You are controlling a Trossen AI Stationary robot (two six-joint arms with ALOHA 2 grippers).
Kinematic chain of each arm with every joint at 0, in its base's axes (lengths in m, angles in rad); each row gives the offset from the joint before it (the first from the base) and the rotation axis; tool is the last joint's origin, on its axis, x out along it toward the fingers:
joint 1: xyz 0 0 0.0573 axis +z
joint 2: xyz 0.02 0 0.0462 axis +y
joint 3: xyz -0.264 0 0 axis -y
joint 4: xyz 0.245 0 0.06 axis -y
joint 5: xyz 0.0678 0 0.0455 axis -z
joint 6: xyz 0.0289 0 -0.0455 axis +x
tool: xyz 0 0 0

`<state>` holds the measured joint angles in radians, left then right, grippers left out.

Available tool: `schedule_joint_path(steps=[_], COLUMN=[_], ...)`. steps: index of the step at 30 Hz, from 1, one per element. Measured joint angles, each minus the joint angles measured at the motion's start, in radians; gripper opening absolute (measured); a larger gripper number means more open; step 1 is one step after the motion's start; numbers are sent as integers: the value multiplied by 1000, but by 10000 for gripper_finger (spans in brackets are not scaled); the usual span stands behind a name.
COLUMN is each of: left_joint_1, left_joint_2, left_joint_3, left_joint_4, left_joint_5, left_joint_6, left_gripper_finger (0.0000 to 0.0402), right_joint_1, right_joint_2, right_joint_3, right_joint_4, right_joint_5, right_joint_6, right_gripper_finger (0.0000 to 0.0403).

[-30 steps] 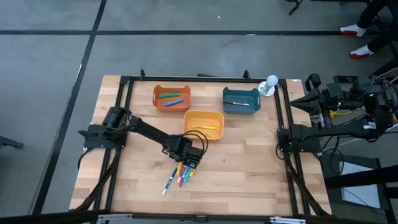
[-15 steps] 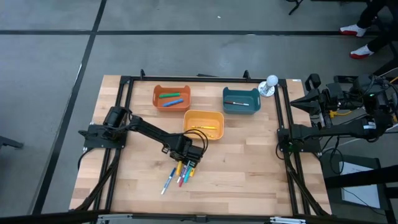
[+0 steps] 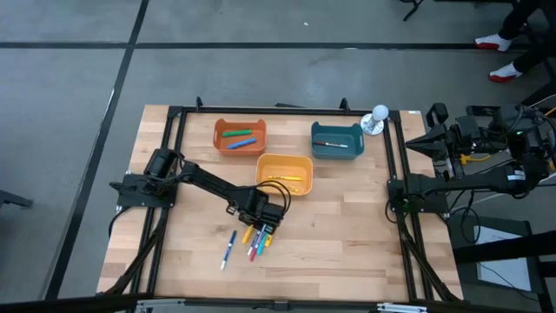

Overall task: Pick & Place Markers
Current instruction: Put the left big yellow highlighter pen into the orange bin

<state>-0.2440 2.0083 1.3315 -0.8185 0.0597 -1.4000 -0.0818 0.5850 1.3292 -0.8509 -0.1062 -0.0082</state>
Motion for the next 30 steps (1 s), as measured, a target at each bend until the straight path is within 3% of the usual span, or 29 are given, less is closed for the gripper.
schedule_joint_path(steps=[18, 30], left_joint_1=[9, 17], left_joint_2=[8, -65], left_joint_3=[49, 66], left_joint_4=[-71, -83], left_joint_5=[3, -15], left_joint_6=[67, 70], left_gripper_finger=[63, 63], right_joint_1=[0, 0], right_joint_2=[0, 0], right_joint_3=[0, 0], right_joint_4=[0, 0], right_joint_5=[0, 0], right_joint_6=[0, 0], right_gripper_finger=[23, 23])
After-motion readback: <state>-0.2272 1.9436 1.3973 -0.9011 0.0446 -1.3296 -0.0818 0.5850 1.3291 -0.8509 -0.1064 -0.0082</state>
